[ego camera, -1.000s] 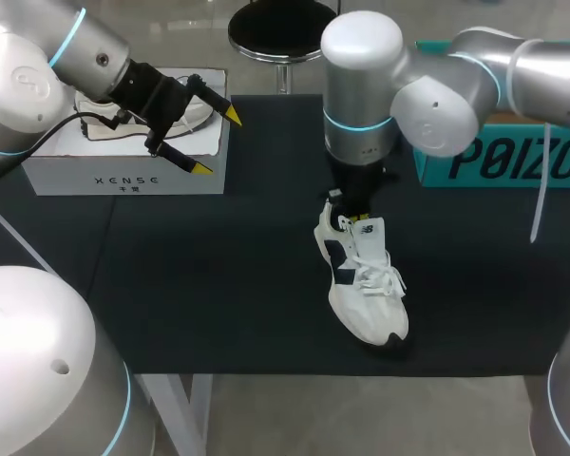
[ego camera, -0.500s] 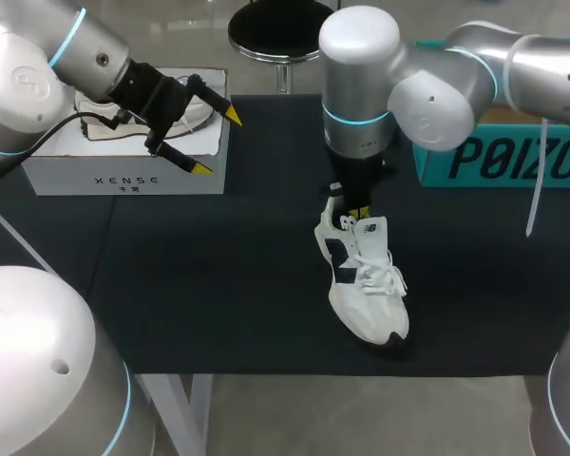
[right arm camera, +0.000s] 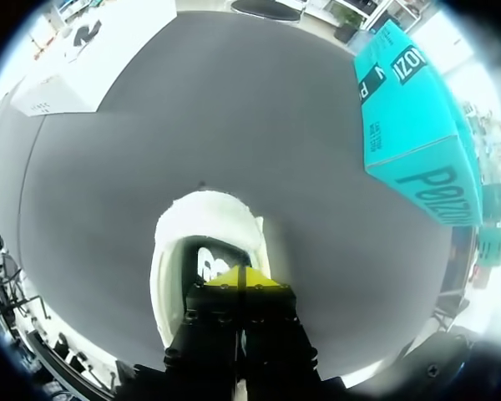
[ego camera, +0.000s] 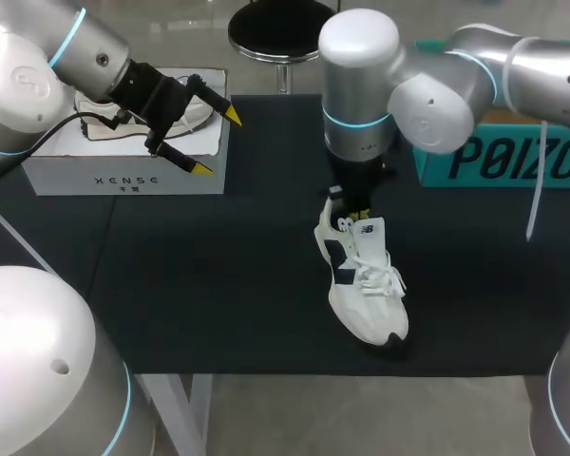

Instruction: Take the shoe out of the shoebox, open the shoe tongue, remove and reinsert the insole, then place the shoe into the shoebox

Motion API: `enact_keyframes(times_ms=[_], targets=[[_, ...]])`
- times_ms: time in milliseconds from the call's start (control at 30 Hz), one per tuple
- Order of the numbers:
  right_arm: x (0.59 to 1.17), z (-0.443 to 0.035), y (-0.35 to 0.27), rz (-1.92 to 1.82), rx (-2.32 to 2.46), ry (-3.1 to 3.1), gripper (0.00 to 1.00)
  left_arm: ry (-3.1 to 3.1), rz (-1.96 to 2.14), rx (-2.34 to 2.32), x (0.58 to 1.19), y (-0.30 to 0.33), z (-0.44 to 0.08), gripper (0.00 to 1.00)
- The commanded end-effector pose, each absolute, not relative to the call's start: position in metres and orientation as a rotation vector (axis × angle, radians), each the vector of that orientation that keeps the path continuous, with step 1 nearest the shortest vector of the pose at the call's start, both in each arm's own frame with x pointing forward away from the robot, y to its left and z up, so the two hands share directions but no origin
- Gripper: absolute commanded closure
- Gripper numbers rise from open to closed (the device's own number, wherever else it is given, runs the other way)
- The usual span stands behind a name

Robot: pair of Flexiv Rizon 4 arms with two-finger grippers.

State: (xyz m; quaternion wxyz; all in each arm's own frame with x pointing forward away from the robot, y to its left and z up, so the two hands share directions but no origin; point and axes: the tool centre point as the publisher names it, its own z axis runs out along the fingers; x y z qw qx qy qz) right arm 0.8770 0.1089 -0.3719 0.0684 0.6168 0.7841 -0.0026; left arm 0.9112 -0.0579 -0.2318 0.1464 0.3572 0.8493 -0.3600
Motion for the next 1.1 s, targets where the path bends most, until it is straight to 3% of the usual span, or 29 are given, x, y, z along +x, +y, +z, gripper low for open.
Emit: enact_keyframes(times_ms=[33,667,1100], targets=[[0.877,-0.383,0.112,0.0,1.864,2.364,1.0,2.448,-1.032,1.03,0.912,-0.058,-0.232,0.0],[0.873,-0.373,0.113,0.012,1.85,2.361,1.0,2.448,-1.032,1.03,0.912,-0.058,-0.232,0.0],[0.86,-0.423,0.127,0.019,1.871,2.423,1.0,2.448,-1.032,1.03,0.912,-0.058,-0.232,0.0]])
